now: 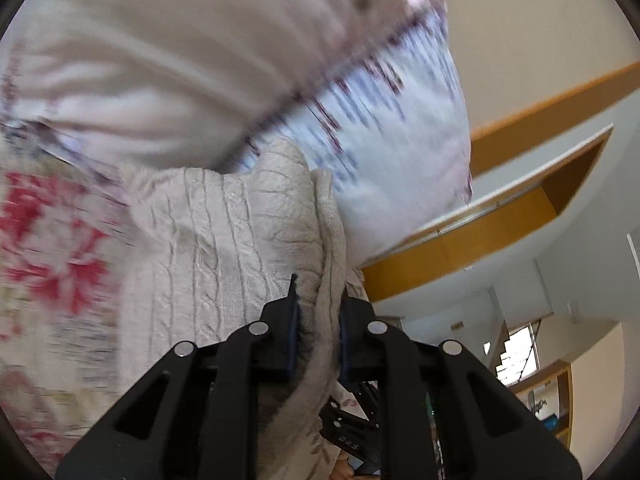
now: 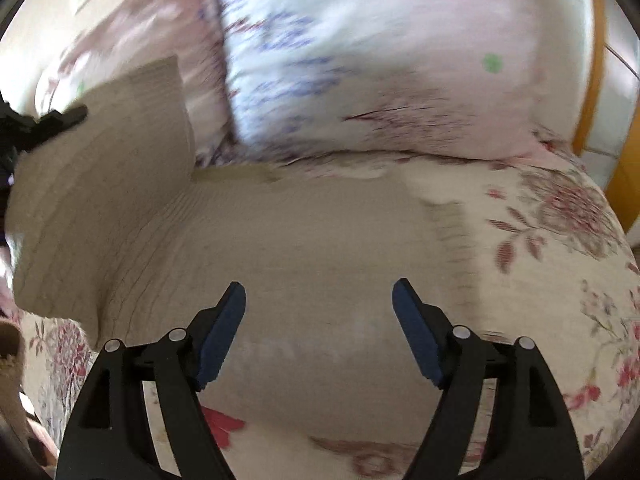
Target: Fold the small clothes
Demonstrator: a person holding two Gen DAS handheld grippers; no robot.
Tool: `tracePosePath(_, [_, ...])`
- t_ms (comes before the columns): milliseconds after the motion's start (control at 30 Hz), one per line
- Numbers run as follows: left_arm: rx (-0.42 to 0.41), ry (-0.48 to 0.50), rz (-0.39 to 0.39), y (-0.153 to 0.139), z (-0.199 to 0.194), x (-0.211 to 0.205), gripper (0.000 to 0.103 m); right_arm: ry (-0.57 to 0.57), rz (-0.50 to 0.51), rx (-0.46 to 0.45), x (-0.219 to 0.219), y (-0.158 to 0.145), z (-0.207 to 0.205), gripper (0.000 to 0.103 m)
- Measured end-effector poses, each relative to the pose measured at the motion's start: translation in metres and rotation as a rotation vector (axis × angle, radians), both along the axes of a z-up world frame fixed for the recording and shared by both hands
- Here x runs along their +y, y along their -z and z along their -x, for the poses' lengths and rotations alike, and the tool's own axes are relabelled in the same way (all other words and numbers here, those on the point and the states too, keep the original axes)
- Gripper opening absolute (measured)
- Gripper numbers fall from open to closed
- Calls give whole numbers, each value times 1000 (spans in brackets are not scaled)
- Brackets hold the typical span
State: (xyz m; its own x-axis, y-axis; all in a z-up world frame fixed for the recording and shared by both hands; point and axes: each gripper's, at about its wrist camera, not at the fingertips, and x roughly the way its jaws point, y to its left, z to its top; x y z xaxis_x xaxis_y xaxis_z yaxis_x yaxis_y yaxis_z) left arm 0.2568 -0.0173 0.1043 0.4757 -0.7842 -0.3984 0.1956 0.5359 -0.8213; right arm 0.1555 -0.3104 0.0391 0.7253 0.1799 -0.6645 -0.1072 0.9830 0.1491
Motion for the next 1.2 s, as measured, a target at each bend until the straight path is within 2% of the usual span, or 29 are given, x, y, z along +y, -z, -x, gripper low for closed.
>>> tracePosePath(167, [65,65,6,33,-5,-66,15,103,-80,-10,-53,-2,9,78])
tracePosePath(300, [185,142,-19,76,-13,-114,19,150,-182,8,-85,3,9,77])
tracePosePath(333, [219,188,-3,86,-13,-123,20,155,-209,14,-91,5,9,77])
tracePosePath(400, [221,265,49,87,-8,-128,21,152,-249,15,-99,3,13,77])
tracePosePath(433, [184,285,46,77,-2,-124,30,143,-274,12,-101,2,15,77])
tracePosePath(467, [143,287,41,68,4,-117,46,126,-314,12,-105,0,15,77])
tracePosePath(500, [96,280,32,58,10,-108,52,101,-366,17,-107,-1,14,77])
tracePosePath(533, [34,252,6,45,17,-94,64,70,-418,23,-107,-1,12,77])
tracePosePath(567, [-7,215,-37,37,23,-82,70,38,-458,34,-106,-2,8,77])
tracePosePath(633, [-70,136,-171,24,29,-58,73,-4,-513,62,-102,-2,0,77])
tracePosePath(667, [-75,106,-229,23,29,-48,73,-29,-539,94,-96,1,-8,77])
tracePosePath(733, [-63,51,-332,30,28,-30,73,-53,-570,139,-88,6,-18,70])
tracePosePath(800, [-27,12,-394,42,22,-16,73,-60,-572,176,-79,11,-30,67])
tracePosePath(933, [39,-4,-437,66,19,3,73,-55,-626,241,-74,26,-54,63])
tracePosePath(1067, [60,16,-468,81,18,5,73,-35,-589,278,-66,37,-73,57])
tracePosePath(1100, [65,28,-475,83,19,5,73,-30,-589,280,-66,38,-76,53])
tracePosePath(1133, [67,36,-478,86,19,4,73,-30,-586,277,-64,38,-80,44])
tracePosePath(1167, [65,42,-479,87,19,3,73,-30,-579,280,-63,38,-83,40])
tracePosePath(1200, [63,44,-480,88,19,2,73,-30,-574,282,-64,38,-84,30])
